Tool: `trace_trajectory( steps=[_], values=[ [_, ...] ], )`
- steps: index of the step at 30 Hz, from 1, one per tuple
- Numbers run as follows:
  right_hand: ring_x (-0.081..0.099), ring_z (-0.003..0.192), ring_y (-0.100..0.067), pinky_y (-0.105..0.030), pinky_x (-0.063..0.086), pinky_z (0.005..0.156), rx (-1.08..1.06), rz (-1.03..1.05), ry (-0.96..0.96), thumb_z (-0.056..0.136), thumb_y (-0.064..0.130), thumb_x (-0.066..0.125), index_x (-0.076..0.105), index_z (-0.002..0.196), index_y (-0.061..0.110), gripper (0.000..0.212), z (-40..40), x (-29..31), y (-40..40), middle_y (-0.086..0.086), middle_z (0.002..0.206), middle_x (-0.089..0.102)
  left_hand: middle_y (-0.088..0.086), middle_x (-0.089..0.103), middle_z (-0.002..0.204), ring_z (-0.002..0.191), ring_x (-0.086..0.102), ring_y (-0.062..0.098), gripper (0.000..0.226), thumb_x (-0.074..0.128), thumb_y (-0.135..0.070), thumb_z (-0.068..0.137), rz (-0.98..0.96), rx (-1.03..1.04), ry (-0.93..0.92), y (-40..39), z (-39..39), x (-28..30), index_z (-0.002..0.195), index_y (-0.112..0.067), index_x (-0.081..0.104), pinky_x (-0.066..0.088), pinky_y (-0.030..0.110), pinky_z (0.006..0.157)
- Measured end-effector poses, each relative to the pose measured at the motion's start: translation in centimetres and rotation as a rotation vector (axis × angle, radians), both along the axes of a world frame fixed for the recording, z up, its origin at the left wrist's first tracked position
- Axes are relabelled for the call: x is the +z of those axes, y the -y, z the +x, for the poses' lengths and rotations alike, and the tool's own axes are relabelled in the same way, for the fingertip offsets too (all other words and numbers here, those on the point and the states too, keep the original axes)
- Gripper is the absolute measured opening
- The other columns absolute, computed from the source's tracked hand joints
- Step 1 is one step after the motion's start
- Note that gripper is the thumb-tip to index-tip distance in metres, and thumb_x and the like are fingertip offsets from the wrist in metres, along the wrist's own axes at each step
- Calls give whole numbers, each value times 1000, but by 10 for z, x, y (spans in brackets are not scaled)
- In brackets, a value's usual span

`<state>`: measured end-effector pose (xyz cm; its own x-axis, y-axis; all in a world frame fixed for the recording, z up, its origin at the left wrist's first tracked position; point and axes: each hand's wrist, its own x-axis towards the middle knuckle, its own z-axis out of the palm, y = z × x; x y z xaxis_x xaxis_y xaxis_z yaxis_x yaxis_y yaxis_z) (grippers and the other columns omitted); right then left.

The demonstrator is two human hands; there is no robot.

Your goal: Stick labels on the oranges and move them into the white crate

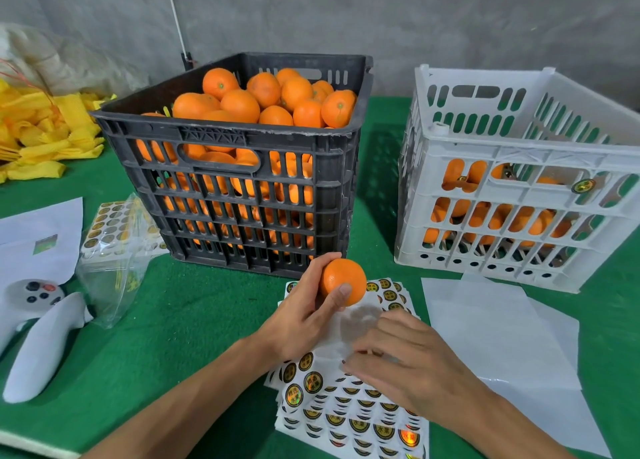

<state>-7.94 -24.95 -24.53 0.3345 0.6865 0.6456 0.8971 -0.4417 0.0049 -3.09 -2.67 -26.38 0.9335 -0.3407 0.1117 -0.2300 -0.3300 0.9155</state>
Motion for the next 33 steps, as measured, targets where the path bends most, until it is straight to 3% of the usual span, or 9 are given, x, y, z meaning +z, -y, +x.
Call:
trace_trajectory(
  steps=[5,7,10,13,16,22,25,29,33],
  values=[
    [60,88,-22,-33,48,98,30,-54,204,94,12,74,74,98,14,4,-10,11,0,-2,101,64,-36,51,126,115,59,-2,59,47,-75,97,16,-1,7,0,1,0,149,-54,29,50,24,93],
    [60,90,-19,-31,48,96,43,0,147,94,17,76,75,95,14,3,-18,15,-3,0,99,65,-36,50,126,115,59,-2,59,46,-75,96,21,1,9,1,0,0,149,-54,29,50,25,94],
    [63,99,-10,-25,47,90,-16,395,-320,97,28,73,74,95,21,7,-23,23,-9,12,103,64,-30,51,129,117,60,3,61,48,-76,96,12,-7,11,1,-1,1,150,-54,29,54,33,98],
    [61,118,-16,-17,47,95,-122,737,-795,101,26,63,77,98,28,15,-10,28,-12,8,118,64,-20,50,136,119,60,8,65,52,-72,97,50,-40,43,-1,-3,3,153,-51,27,56,39,99],
    [53,131,-7,-9,40,101,-219,802,-949,101,27,55,79,101,23,24,1,23,-10,14,130,59,-22,46,142,123,57,8,66,56,-66,99,102,-63,105,-2,-5,2,156,-48,27,55,43,100],
    [43,139,-3,-5,34,104,-311,729,-893,102,34,56,75,109,33,20,5,6,-4,19,144,48,-19,47,142,126,57,11,67,63,-60,98,55,-65,104,1,-6,2,155,-45,31,54,43,103],
    [38,142,0,-6,37,103,-324,661,-865,100,43,58,68,125,41,27,6,0,-5,25,152,38,-14,54,137,123,63,18,65,66,-56,98,-32,-22,54,2,-8,5,153,-43,35,56,39,100],
    [24,148,6,-31,38,117,-372,507,-822,98,54,54,46,149,42,53,6,-4,-5,34,159,21,-10,56,138,123,64,22,66,68,-56,97,-87,-1,69,4,-9,6,153,-41,38,57,41,100],
    [24,152,-5,-32,31,118,-449,325,-407,103,56,49,38,157,30,61,6,14,-2,20,166,22,-8,59,138,123,66,22,63,73,-53,94,-244,41,76,13,-12,23,149,-41,45,58,36,99]
  ],
)
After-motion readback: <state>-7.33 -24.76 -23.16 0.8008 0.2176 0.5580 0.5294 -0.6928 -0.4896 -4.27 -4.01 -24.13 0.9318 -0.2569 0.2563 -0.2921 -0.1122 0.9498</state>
